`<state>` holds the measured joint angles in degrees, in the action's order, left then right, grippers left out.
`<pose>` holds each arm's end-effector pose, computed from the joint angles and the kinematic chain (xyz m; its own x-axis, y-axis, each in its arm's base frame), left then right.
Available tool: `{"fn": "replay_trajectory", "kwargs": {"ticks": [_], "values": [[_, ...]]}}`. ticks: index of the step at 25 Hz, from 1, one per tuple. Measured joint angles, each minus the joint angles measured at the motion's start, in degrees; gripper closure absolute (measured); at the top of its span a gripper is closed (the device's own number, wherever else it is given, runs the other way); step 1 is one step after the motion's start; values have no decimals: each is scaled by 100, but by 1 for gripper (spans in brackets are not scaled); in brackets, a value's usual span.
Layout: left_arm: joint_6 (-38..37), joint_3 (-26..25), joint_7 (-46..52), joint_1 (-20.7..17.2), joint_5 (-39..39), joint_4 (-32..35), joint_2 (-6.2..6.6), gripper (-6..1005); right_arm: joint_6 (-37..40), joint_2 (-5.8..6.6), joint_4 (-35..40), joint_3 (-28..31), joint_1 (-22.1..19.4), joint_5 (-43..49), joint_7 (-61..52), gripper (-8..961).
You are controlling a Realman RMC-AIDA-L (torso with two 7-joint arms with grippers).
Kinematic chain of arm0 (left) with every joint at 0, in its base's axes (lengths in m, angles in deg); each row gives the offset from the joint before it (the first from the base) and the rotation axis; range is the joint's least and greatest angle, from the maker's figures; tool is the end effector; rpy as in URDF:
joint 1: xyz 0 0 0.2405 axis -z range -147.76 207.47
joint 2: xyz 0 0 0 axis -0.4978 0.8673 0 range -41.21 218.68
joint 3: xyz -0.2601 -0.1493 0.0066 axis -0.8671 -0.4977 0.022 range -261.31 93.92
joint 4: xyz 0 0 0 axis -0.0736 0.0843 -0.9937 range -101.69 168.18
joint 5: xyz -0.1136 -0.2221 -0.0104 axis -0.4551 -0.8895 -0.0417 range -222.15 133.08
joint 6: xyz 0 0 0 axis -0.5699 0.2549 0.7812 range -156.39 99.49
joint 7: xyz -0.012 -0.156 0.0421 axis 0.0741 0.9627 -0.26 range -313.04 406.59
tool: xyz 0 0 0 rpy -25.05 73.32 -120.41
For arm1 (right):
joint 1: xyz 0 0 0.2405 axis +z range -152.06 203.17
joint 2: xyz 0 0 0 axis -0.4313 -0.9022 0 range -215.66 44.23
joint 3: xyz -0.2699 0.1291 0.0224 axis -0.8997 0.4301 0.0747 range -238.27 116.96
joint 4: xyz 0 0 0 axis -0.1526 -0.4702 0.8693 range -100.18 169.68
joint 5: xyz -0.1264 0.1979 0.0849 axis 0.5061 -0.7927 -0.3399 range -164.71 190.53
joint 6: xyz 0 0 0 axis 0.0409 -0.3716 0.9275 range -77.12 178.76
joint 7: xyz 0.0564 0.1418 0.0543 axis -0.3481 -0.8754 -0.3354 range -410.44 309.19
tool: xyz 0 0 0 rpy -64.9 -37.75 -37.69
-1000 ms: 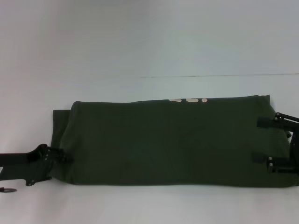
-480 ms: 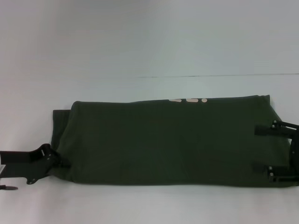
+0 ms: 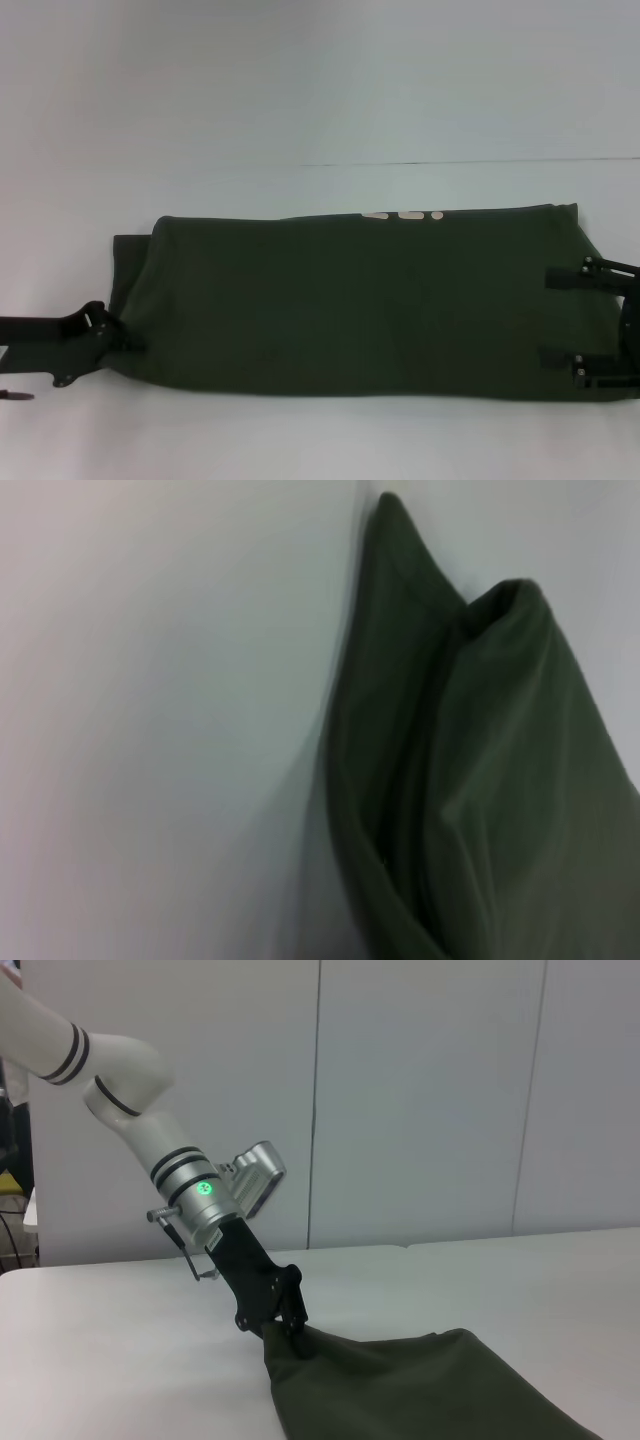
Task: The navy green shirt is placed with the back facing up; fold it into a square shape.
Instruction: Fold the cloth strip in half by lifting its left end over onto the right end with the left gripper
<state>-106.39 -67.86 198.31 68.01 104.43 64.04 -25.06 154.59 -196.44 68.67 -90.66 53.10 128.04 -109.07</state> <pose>-0.3894 0.4157 -0.0022 -0.2769 0.8741 0.3992 0.9609 0.2565 0.1048 0.3481 0.3560 0.0431 0.8539 -0.0237 -0.5198 -0.1955 -0.9404 -0.2784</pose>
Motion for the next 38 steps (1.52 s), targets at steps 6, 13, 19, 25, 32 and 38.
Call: {"fn": "replay_trajectory", "kwargs": {"ticks": [6, 13, 19, 25, 32, 38], "values": [[-173, -22, -189, 5, -14, 239, 35, 974, -5, 0, -5, 29, 4, 0, -2, 57], [-441, -291, -150, -140, -14, 689, 209, 974, -55, 0, -32, 38, -13, 0, -15, 59], [-802, -717, -204, -386, 19, 1185, 360, 973, -155, -1, -44, 3, -43, 27, -17, 59], [-1144, -1017, -388, -588, 23, 1476, 456, 973, -291, -44, -50, 22, -61, 139, -17, 60], [-1448, -1043, -880, -500, -493, 1305, 476, 972, -348, -70, -87, 57, -111, 142, -16, 61], [-2158, -503, -1414, -62, -2306, 866, 376, 972, -683, -109, -295, 305, -154, 139, -17, 61]]}}
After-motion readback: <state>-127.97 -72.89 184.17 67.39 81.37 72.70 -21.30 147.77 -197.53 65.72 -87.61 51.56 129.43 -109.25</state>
